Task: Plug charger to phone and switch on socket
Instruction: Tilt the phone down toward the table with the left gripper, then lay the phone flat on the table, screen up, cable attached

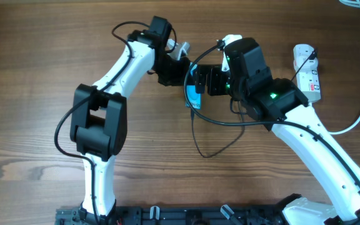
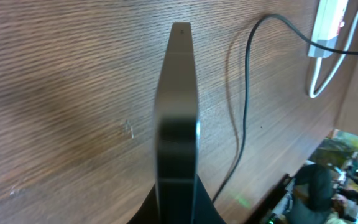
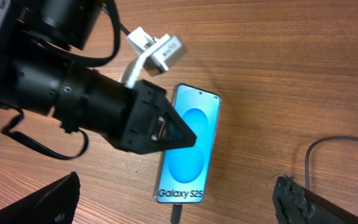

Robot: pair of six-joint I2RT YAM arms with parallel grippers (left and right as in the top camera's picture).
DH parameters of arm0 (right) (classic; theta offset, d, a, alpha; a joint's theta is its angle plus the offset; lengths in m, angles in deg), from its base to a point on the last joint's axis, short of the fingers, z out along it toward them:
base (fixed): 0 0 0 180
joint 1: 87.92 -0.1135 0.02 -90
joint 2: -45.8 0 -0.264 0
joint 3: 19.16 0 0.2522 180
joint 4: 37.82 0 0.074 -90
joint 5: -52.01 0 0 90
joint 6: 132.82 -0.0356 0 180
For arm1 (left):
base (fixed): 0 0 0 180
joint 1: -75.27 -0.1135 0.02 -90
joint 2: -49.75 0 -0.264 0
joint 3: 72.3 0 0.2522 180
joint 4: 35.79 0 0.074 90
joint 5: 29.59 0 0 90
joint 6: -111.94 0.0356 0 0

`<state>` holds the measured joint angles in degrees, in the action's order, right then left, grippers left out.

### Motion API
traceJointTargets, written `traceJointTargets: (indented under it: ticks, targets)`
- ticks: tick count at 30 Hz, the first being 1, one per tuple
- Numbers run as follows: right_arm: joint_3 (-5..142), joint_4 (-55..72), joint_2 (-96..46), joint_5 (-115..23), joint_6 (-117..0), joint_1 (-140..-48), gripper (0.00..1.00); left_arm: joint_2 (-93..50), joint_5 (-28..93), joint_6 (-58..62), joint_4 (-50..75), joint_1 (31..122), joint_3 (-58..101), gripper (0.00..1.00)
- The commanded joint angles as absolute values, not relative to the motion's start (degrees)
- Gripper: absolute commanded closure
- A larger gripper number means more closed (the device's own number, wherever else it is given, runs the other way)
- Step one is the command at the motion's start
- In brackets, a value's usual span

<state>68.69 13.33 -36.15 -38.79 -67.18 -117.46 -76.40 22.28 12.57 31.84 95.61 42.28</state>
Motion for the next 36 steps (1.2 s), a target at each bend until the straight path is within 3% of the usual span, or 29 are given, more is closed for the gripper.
traceJointTargets:
  ticks: [1, 32, 36]
  targets:
    - [69.76, 13.72, -34.97, -39.08, -68.89, -117.48, 0.0, -76.29, 23.57, 12.44, 30.55, 95.87, 41.51, 0.96]
    - [69.76, 14.69, -34.99, -44.52, -68.71, -117.48, 0.0, -84.97, 21.58, 12.05, 26.75, 95.24, 41.05, 0.96]
    - [69.76, 15.34, -34.97, -44.5, -68.67, -117.48, 0.0, -84.97, 23.16, 12.07, 26.57, 95.24, 41.05, 0.91]
